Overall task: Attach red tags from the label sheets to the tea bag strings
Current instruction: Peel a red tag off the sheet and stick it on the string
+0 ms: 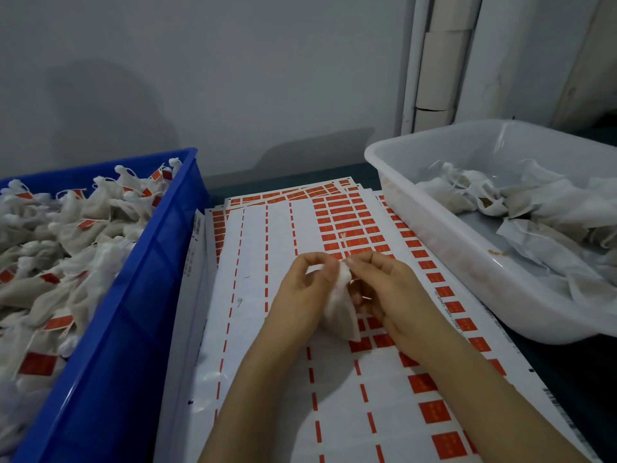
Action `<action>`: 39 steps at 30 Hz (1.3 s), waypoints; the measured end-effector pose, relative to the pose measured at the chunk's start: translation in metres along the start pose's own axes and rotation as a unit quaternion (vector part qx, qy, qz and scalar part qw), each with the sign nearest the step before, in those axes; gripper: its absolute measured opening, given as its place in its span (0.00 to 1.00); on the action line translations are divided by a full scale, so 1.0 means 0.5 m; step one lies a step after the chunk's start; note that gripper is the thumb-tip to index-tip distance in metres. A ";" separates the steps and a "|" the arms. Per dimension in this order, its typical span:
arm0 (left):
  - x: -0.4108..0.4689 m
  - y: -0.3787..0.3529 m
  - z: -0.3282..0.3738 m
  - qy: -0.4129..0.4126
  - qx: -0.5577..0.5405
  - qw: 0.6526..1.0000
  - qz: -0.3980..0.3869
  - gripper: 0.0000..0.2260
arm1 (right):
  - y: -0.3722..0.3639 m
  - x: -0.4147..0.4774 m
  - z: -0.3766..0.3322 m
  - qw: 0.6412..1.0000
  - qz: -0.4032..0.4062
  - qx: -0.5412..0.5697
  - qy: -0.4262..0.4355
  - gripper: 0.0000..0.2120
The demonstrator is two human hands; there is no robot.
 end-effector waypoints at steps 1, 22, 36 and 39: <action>-0.001 -0.009 -0.002 0.008 0.013 1.000 -0.021 0.10 | 0.007 0.002 0.002 1.000 0.019 0.006 -0.004 0.06; -0.004 0.025 0.026 -0.108 0.005 0.988 0.106 0.07 | 0.028 0.008 0.038 0.983 0.083 0.102 -0.130 0.15; -0.004 0.023 0.018 -0.070 0.091 0.989 0.097 0.05 | 0.012 0.007 0.008 0.967 0.011 0.246 -0.065 0.07; -0.004 0.019 0.019 -0.073 0.120 0.987 0.085 0.06 | 0.018 0.012 0.006 0.975 0.028 0.216 -0.045 0.10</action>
Point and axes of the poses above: each hand's wrist, its own x-axis towards the middle knuckle, its own y-axis out of the back of the hand, z = x × y, the point moved 9 cm from there along x, towards the middle knuckle, and after that the axes turned 4 degrees about -x, right-handed, at the moved point
